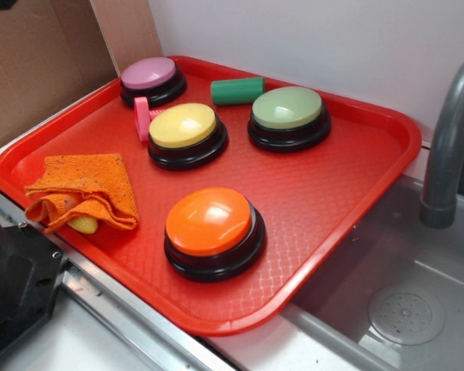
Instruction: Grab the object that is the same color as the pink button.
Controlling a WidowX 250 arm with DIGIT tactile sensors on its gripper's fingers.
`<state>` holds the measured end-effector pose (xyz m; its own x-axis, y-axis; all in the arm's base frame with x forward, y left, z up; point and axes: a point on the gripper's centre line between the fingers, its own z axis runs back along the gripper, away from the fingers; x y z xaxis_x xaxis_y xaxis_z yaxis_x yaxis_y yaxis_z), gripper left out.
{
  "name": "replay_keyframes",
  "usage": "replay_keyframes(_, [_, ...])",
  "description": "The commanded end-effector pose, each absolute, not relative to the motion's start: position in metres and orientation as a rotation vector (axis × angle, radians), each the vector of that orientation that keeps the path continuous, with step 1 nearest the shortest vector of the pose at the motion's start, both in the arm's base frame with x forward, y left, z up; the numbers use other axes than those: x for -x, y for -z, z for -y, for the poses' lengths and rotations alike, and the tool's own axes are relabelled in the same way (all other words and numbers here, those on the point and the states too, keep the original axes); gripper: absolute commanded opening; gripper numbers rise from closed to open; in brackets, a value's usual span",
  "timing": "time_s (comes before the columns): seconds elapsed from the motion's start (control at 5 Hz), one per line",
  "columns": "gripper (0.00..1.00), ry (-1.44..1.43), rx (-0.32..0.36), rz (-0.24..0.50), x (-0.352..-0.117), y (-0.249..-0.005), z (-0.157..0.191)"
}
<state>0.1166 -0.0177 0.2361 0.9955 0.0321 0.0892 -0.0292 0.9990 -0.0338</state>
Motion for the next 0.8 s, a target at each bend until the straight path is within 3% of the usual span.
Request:
replay_keyframes(0.0, [1.00,-0.031,0.032,0.090,-0.117,-0.236,0.018])
replay_keyframes(0.4, [1.00,-0.376,0.113,0.104,-0.159,-0.194,-0.023])
replay_keyframes(0.6, [1.00,-0.580,0.116,0.122,-0.182,-0.172,-0.052])
